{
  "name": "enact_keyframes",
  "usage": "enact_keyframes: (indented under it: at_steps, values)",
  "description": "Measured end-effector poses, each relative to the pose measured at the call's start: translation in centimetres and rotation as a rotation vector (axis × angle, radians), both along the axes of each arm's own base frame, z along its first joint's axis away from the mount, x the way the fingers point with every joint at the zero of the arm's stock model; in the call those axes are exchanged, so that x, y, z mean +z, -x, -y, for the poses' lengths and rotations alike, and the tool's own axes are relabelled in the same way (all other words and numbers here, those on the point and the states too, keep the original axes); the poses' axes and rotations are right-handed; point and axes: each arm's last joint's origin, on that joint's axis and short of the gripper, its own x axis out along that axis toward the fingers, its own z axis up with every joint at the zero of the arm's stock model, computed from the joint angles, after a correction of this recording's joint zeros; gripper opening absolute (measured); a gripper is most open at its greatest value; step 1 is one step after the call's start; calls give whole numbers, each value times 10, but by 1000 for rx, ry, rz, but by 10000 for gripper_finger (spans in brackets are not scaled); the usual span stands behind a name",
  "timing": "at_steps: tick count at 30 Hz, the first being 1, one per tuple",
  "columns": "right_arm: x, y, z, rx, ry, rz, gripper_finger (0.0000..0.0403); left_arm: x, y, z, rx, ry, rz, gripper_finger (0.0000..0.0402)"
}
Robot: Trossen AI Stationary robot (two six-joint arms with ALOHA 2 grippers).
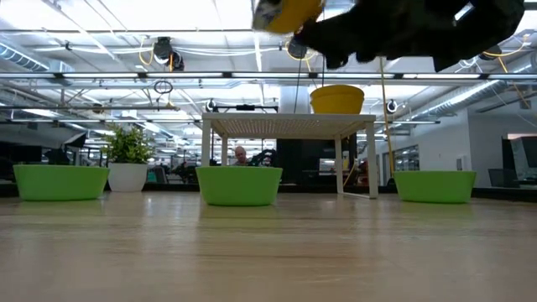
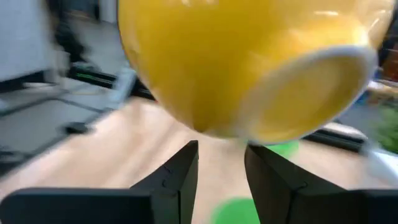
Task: Pick & Place Mini bowls
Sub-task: Stack the blue and yellow patterned bowl on top of the blue and yellow patterned bowls on the shelf
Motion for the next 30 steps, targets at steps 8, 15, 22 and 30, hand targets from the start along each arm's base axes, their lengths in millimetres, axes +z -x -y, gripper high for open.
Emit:
enact_keyframes:
  at_steps: [8, 15, 22, 30]
  values:
    - [-5, 0, 11, -400, 95, -54, 116, -2, 8, -1, 241, -186, -17, 9]
    - [-3, 2, 18, -672, 122, -39, 116, 2, 12, 0, 395, -353, 26, 9]
    - [13, 3, 19, -704, 220, 100, 117, 12, 10, -1, 555, -520, 110, 9]
    - [27, 4, 17, -679, 311, 232, 179, 14, 10, -4, 602, -559, 121, 9]
